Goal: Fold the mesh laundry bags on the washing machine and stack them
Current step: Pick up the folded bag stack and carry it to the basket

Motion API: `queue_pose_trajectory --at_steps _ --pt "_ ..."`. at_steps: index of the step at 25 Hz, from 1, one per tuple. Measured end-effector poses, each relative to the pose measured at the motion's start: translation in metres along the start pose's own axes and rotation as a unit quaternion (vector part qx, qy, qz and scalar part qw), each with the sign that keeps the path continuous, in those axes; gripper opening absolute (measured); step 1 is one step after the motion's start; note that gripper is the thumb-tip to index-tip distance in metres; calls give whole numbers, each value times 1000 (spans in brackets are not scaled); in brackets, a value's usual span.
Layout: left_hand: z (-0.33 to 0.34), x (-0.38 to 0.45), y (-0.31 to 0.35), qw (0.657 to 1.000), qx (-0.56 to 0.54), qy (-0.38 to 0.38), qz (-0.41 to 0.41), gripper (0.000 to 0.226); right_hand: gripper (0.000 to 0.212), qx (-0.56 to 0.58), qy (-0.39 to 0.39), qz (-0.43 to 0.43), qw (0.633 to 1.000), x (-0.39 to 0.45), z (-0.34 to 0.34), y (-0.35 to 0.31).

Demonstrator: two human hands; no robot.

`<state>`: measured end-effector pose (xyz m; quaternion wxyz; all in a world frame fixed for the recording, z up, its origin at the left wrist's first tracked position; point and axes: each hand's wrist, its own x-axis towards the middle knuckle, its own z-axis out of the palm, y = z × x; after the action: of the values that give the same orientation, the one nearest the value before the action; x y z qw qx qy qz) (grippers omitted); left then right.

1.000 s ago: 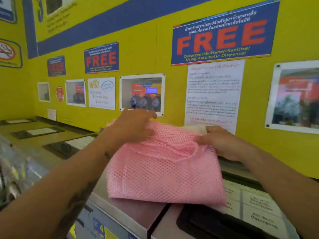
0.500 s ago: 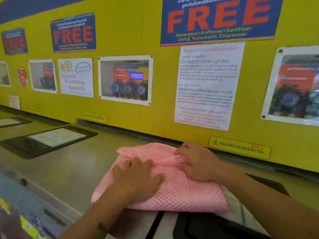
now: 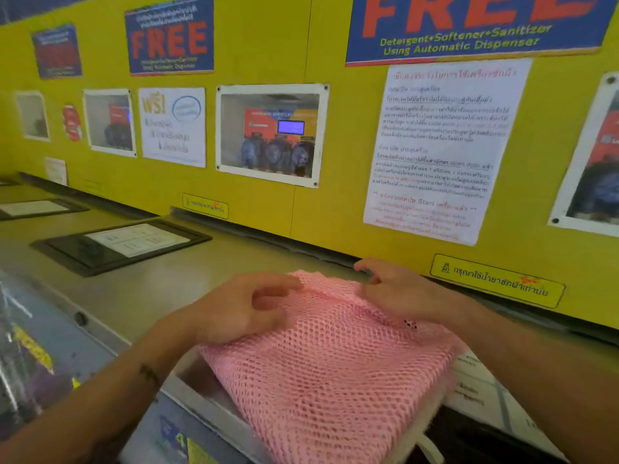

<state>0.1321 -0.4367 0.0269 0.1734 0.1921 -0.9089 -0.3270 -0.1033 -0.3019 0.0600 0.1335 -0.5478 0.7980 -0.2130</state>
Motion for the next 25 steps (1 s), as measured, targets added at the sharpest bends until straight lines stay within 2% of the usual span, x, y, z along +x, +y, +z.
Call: queue_pose_trajectory --at_steps 2,3,5,6,8,11,12,14,18,21,23,25 --pt "-2 -10 -2 982 13 186 24 32 57 -41 -34 -19 998 -11 6 -2" --pt "-1 -18 0 963 28 266 18 30 57 -55 -31 -22 998 -14 8 -1" --pt "3 -38 9 930 49 362 -38 21 60 -34 -22 -12 999 -18 6 2" --pt "6 -49 14 920 64 379 -78 16 66 -16 -31 -6 999 -19 4 4" --pt "17 -68 26 914 102 356 -168 24 79 -17 -69 3 997 -18 2 6" --pt "36 -84 49 921 152 238 -270 54 90 -29 -75 6 997 -19 3 9" --pt "43 -86 58 922 163 198 -289 59 90 -6 -70 0 997 -21 4 8" --pt "55 -89 71 916 147 172 -331 69 91 53 -80 -24 995 -30 3 5" --pt "73 -102 99 891 77 192 -405 79 96 41 -94 -110 989 -56 11 -1" --pt "92 -120 114 876 13 289 -386 85 96 25 -128 -151 980 -73 23 -7" --pt "104 -137 118 855 -89 366 -356 82 89 34 -150 -167 974 -85 30 -13" --pt "111 -155 120 806 -263 410 -336 76 84 36 -154 -183 970 -97 36 -22"
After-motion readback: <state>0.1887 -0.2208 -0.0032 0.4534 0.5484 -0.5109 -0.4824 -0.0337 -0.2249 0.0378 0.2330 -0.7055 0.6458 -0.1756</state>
